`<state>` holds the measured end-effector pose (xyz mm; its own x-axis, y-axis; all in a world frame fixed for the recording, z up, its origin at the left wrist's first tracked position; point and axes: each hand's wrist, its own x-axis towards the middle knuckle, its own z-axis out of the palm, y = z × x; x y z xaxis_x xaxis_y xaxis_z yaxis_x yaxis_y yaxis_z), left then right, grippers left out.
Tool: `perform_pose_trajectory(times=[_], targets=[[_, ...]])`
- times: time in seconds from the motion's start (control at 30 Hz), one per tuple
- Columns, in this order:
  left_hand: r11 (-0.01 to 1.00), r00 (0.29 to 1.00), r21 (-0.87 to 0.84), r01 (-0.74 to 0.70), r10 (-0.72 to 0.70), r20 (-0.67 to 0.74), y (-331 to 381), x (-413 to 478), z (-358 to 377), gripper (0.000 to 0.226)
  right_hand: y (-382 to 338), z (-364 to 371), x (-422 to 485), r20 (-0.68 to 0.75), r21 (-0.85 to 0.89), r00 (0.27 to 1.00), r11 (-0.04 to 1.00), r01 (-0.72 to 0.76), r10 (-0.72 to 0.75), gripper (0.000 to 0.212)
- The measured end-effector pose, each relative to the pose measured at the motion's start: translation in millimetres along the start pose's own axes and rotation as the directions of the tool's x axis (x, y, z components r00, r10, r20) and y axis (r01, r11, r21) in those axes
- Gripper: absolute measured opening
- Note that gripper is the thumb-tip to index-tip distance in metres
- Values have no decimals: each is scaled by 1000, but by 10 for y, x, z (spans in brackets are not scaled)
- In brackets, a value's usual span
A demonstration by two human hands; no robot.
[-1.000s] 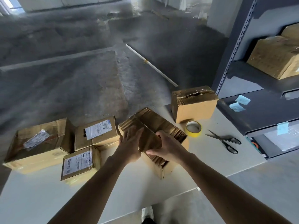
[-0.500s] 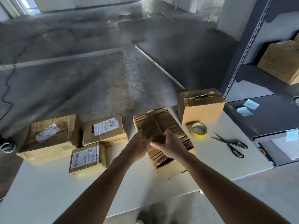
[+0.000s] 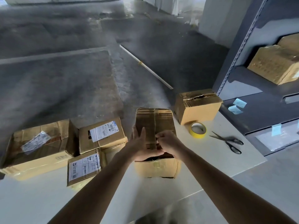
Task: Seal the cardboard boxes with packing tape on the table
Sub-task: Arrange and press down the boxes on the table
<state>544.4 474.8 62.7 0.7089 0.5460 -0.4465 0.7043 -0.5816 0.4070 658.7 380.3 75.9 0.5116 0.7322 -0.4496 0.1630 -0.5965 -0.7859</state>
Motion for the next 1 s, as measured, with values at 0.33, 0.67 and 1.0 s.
perform_pose_trajectory(times=[0.33, 0.67, 1.0], targets=[[999, 992, 1, 38, -38, -119, 95, 118, 117, 106, 119, -5, -13, -155, -394, 934, 888, 239, -321, 22], [994, 990, -94, 56, -68, -124, 217, 117, 46, 98, 259, -33, 78, -46, -699, 978, 706, 115, -204, 106], [990, 991, -141, 15, -34, -131, 225, 87, -20, 83, 297, 85, 153, -76, -623, 963, 767, 156, -258, 110]])
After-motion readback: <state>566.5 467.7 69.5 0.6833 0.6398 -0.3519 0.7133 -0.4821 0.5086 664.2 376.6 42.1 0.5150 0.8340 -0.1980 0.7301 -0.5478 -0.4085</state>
